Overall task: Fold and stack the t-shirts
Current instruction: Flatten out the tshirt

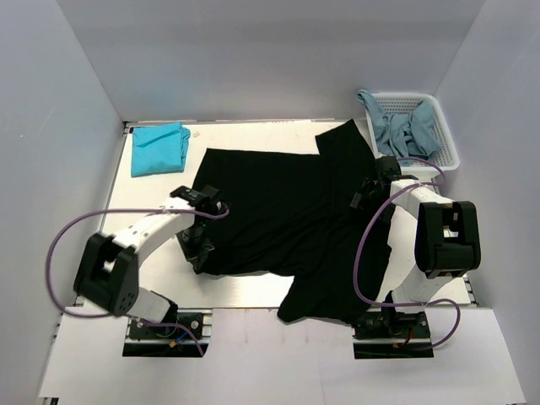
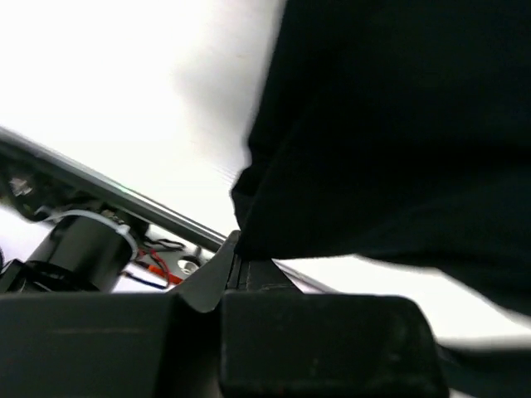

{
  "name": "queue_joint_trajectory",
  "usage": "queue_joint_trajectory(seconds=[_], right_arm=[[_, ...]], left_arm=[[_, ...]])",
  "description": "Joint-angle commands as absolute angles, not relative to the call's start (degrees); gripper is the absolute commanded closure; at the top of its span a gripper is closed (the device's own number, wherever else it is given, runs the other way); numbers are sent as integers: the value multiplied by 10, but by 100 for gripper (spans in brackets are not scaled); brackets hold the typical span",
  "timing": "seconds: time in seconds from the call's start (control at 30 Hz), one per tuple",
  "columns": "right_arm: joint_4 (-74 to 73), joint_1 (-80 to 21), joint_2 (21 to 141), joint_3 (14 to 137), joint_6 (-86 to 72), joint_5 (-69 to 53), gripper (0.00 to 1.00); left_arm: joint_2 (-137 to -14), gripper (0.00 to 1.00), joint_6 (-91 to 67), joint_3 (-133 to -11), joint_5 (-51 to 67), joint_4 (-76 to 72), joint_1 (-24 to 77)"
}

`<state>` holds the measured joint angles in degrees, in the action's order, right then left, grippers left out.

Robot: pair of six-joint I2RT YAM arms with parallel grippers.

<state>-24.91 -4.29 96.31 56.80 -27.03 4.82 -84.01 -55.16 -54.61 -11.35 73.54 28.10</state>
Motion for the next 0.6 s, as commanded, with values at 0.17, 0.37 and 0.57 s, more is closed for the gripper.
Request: queue_joint_trajectory(seconds=[0.17,0.37,0.57], right_arm=[[-298,-14,981,561,-277,77,20],[-301,-8,1001,570,-273,57,20],[-293,-8,981,563,-266,62,14]], left_arm=[[-670,100,-474,-524,6,809,272],[-602,100,-388,-465,138,809,279],[-635,29,-401,-468,127,809,279]])
